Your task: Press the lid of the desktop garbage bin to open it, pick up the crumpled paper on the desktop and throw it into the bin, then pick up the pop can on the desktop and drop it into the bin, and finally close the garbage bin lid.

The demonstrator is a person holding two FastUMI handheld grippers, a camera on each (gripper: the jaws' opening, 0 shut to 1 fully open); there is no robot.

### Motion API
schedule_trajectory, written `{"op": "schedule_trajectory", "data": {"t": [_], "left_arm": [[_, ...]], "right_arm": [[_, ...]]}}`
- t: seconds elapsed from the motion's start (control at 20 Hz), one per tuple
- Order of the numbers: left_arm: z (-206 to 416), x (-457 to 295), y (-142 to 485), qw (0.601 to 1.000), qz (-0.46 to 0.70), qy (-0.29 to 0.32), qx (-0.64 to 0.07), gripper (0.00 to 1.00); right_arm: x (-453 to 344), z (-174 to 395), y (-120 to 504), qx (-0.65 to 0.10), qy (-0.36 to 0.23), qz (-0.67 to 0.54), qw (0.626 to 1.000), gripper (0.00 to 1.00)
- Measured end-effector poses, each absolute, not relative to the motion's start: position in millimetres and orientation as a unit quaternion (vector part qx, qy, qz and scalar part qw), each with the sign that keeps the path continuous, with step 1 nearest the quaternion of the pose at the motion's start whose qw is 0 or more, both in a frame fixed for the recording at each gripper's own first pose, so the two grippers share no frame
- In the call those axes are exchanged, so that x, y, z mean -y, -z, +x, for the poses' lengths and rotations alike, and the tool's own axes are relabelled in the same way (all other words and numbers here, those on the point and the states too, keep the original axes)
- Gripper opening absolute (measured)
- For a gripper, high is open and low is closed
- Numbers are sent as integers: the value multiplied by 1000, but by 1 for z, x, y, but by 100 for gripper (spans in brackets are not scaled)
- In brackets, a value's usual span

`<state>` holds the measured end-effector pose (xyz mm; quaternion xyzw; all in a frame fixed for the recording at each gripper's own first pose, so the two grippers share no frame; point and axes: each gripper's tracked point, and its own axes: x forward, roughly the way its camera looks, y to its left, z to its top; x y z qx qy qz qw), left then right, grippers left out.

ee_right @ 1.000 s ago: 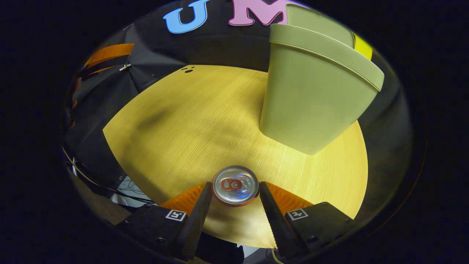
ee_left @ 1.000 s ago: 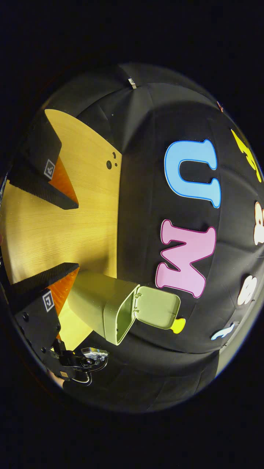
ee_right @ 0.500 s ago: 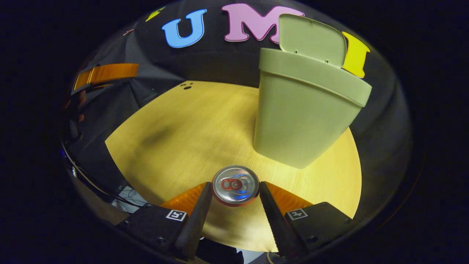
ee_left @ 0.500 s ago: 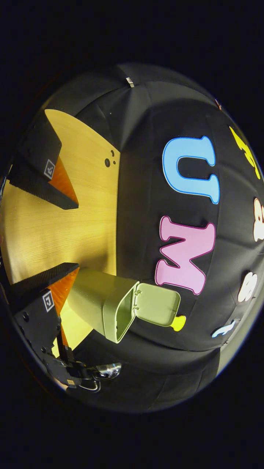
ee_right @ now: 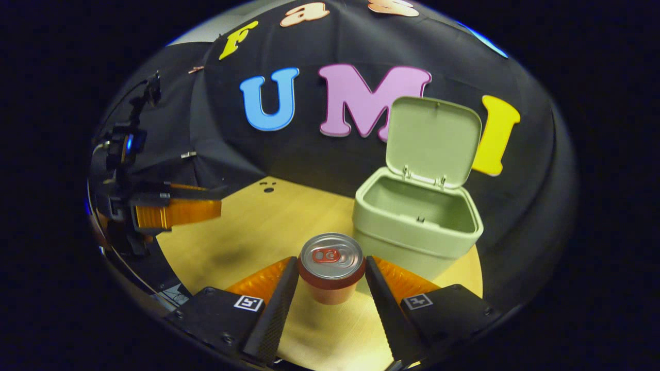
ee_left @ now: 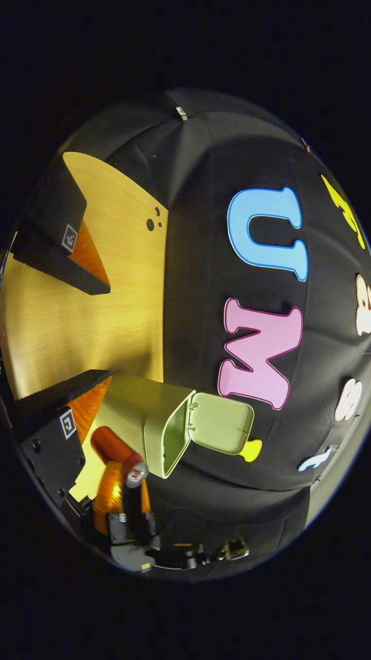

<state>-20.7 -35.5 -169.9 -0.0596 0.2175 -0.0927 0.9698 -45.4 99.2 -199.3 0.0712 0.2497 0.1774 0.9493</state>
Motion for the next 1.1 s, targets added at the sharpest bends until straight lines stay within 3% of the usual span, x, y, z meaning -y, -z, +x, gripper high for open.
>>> {"op": "schedule_trajectory", "data": {"t": [0.6, 1.1], "left_arm": [[-26, 34, 170, 971, -64, 85, -215, 94], [-30, 26, 173, 970, -63, 75, -221, 94]], "right_arm": [[-52, 22, 109, -133, -133, 91, 978, 82], [-17, 88, 139, -139, -91, 88, 982, 82]]}}
